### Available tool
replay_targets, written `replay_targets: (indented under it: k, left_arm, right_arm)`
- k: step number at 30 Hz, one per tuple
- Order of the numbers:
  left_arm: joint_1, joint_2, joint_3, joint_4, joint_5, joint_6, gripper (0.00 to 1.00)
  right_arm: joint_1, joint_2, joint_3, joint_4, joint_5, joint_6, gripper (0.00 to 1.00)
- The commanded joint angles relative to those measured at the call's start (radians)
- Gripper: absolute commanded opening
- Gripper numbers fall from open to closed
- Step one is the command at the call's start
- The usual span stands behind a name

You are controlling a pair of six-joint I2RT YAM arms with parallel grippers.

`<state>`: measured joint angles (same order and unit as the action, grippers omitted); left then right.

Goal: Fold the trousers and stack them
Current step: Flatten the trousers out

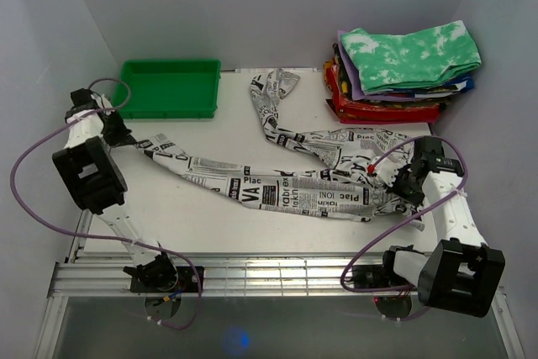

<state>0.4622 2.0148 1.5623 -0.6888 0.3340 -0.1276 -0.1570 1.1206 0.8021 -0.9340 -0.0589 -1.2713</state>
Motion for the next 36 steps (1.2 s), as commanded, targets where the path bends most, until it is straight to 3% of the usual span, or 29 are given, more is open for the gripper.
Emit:
replay_targets:
  k: [1, 5, 9, 11, 16, 17, 18, 20, 22, 25, 26, 30, 34, 36]
  left_arm:
    - [0.058, -0.232, 0.065, -0.208, -0.313, 0.014, 0.00]
    - [0.066, -0.313, 0.064, -0.305, -0.596, 0.055, 0.00]
    - [0.059, -0.300, 0.137, -0.353, -0.662, 0.027, 0.00]
    - [0.014, -0.239, 0.194, -0.388, -0.648, -0.013, 0.00]
    - [-0.173, 0.036, 0.408, -0.350, -0.767, -0.023, 0.06]
    - [-0.186, 0.073, 0.445, -0.345, -0.764, -0.024, 0.11]
    - [-0.195, 0.146, 0.509, -0.342, -0.762, -0.017, 0.29]
    - [-0.201, 0.211, 0.571, -0.350, -0.751, -0.014, 0.50]
    - [-0.198, 0.260, 0.640, -0.360, -0.741, -0.001, 0.73]
    - [-0.175, 0.234, 0.661, -0.361, -0.653, 0.025, 0.81]
    - [-0.165, 0.210, 0.635, -0.342, -0.623, 0.034, 0.82]
    - [-0.106, 0.064, 0.441, -0.238, -0.431, 0.124, 0.85]
    - [-0.073, -0.011, 0.288, -0.213, -0.201, 0.264, 0.83]
    - [-0.073, -0.039, 0.217, -0.198, -0.045, 0.342, 0.74]
  right_arm:
    - [-0.042, -0.004, 0.008, 0.004, 0.034, -0.266, 0.08]
    - [-0.090, -0.013, -0.007, 0.020, 0.022, -0.290, 0.08]
    - [-0.096, -0.004, -0.001, 0.030, 0.004, -0.293, 0.08]
    - [-0.095, 0.013, 0.000, 0.050, -0.010, -0.290, 0.08]
    - [-0.093, 0.122, 0.067, 0.075, -0.015, -0.274, 0.08]
    - [-0.095, 0.145, 0.084, 0.077, -0.012, -0.266, 0.08]
    - [-0.093, 0.191, 0.101, 0.080, -0.006, -0.255, 0.08]
    - [-0.088, 0.235, 0.158, 0.066, 0.004, -0.214, 0.08]
    - [-0.087, 0.294, 0.198, 0.058, 0.013, -0.160, 0.16]
    - [-0.087, 0.340, 0.272, 0.026, 0.018, -0.090, 0.36]
    - [-0.087, 0.338, 0.291, 0.011, 0.016, -0.083, 0.48]
    - [-0.087, 0.279, 0.284, -0.002, 0.011, -0.071, 0.63]
    - [-0.090, 0.210, 0.258, -0.034, 0.019, -0.071, 0.63]
    - [-0.093, 0.177, 0.256, -0.057, 0.002, -0.068, 0.55]
